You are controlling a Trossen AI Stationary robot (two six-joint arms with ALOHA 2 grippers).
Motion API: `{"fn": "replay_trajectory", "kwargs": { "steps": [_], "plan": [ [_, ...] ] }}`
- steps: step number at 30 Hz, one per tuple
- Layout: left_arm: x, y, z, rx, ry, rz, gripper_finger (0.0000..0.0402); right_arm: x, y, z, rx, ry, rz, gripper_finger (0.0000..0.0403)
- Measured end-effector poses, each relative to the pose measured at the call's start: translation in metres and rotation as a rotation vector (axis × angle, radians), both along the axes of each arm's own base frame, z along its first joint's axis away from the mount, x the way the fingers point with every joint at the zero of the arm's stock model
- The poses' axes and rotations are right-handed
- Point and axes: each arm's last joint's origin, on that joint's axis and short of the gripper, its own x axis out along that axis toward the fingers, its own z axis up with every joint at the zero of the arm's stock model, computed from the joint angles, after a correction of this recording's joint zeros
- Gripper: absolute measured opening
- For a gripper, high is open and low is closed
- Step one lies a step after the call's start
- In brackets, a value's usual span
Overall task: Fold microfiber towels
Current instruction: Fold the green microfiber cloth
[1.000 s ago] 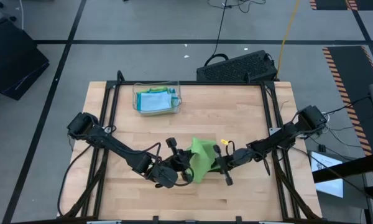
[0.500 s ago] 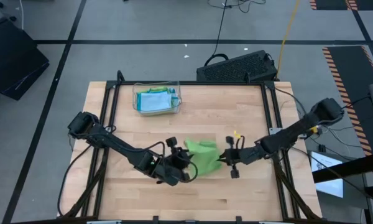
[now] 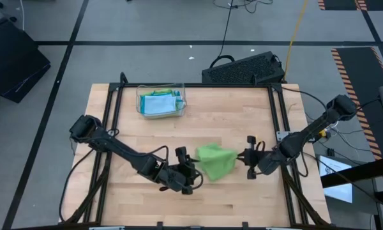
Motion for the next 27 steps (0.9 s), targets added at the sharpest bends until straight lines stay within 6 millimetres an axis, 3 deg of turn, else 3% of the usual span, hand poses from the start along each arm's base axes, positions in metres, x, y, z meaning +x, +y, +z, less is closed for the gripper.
{"fn": "replay_trajectory", "kwargs": {
  "steps": [9, 18, 27],
  "plan": [
    [-0.004, -0.004, 0.0, 0.058, -0.004, 0.031, 0.0242, -0.004, -0.007, -0.002, -0.118, -0.007, -0.111, 0.0004],
    [0.005, 0.029, -0.014, -0.023, 0.01, 0.147, 0.0242, -0.003, -0.008, 0.0, -0.204, -0.033, -0.125, 0.0004],
    [0.01, 0.045, -0.037, -0.128, -0.063, -0.036, 0.0241, -0.004, -0.011, 0.02, -0.306, -0.17, -0.144, 0.0004]
  ]
}}
